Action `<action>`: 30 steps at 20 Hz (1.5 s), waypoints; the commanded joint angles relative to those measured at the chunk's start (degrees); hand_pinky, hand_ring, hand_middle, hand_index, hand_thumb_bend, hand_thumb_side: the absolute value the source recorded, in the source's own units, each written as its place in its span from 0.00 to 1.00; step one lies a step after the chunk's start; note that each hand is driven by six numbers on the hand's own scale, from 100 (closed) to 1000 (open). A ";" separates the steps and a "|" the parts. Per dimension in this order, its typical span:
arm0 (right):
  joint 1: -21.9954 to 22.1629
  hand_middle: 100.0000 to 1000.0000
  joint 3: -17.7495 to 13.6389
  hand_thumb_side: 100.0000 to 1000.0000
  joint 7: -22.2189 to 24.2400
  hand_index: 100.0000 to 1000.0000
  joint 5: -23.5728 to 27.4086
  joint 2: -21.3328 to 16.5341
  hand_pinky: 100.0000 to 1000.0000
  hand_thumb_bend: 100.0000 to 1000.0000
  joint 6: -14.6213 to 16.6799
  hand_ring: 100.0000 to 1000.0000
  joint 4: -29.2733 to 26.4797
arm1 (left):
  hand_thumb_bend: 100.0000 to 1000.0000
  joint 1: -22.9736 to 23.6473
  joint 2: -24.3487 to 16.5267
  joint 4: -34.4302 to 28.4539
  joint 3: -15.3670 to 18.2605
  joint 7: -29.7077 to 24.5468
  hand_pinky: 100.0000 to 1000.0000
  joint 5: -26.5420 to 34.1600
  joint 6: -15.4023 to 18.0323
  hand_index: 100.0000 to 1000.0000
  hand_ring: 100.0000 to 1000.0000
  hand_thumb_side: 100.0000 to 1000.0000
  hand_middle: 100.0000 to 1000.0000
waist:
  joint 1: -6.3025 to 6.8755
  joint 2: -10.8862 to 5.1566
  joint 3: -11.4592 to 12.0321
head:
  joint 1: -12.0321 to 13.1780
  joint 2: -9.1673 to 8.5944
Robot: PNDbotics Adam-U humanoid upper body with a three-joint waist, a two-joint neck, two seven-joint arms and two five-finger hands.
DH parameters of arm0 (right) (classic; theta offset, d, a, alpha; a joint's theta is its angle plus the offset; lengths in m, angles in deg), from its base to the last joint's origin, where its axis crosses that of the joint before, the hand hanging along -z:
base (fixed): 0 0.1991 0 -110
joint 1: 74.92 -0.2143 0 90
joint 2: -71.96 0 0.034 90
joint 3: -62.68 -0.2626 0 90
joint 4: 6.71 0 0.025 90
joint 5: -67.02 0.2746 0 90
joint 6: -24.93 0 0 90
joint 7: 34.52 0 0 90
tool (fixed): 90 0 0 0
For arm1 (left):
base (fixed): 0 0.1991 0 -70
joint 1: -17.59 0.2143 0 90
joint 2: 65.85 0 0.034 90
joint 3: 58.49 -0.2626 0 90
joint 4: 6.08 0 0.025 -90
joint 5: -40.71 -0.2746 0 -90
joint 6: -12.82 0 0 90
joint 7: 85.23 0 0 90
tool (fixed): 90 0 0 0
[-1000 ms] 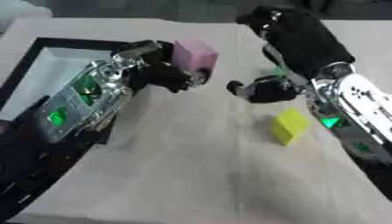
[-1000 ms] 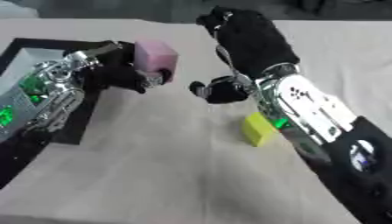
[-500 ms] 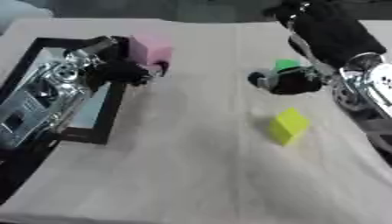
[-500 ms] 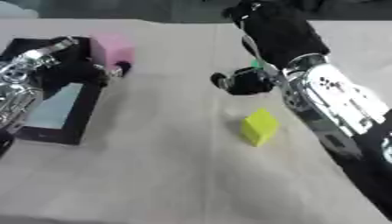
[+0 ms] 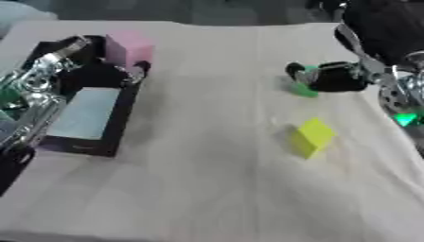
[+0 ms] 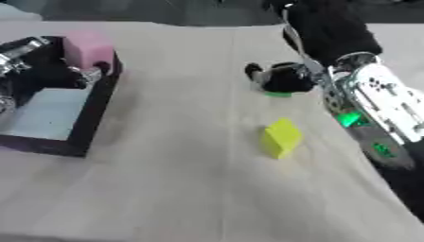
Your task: Pick up the objects with one hand, pass them to the other hand, and then place them into the box on the other side of the table.
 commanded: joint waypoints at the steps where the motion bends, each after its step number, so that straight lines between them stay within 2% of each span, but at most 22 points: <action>1: -0.21 0.71 -4.25 0.22 -2.50 0.80 -0.15 -2.03 0.77 0.49 -1.97 0.72 -2.78 | 0.00 1.00 -3.34 0.99 2.77 5.45 0.63 1.13 -1.98 0.56 0.60 0.02 0.45 | -0.11 -2.39 0.01 | 0.66 -0.65; 13: 0.37 0.72 -6.56 0.21 -6.15 0.80 1.77 -2.50 0.77 0.45 -3.68 0.72 -3.22 | 0.00 0.22 -3.89 10.18 4.23 6.53 0.64 3.51 -0.16 0.57 0.61 0.01 0.46 | -0.36 -2.12 -0.16 | 2.62 -0.62; 19: 0.46 0.72 -7.12 0.21 -6.94 0.80 1.81 -2.48 0.77 0.43 -3.90 0.72 -3.44 | 0.02 -0.32 -3.72 14.40 4.32 4.62 0.68 1.85 -0.30 0.65 0.66 0.01 0.53 | -0.47 -2.02 -0.24 | 4.45 -0.58; 22: 0.49 0.72 -7.31 0.20 -7.11 0.80 1.84 -2.47 0.77 0.45 -3.92 0.72 -3.60 | 0.19 -0.68 -3.52 16.15 4.32 3.30 0.72 0.12 -0.26 0.75 0.71 0.13 0.61 | -0.51 -1.99 -0.26 | 5.06 -0.60; 26: 0.64 0.72 -7.47 0.20 -7.26 0.80 1.88 -2.47 0.77 0.44 -3.99 0.72 -3.72 | 0.43 -0.95 -3.40 17.34 4.25 1.23 0.79 -3.33 -0.25 0.82 0.78 0.29 0.70 | -0.55 -1.99 -0.30 | 4.94 -0.68; 27: 0.74 0.72 -7.52 0.20 -7.29 0.80 1.93 -2.48 0.77 0.44 -4.03 0.72 -3.74 | 0.46 -0.94 -3.28 17.62 4.33 0.64 0.80 -4.22 -0.38 0.85 0.80 0.34 0.73 | -0.55 -2.01 -0.30 | 4.84 -0.72; 30: 0.99 0.72 -7.59 0.20 -7.31 0.80 2.10 -2.64 0.77 0.44 -4.03 0.71 -3.87 | 0.52 -0.87 -3.12 18.29 4.62 -0.54 0.86 -6.84 -1.07 0.89 0.84 0.37 0.77 | -0.49 -2.06 -0.31 | 4.56 -0.78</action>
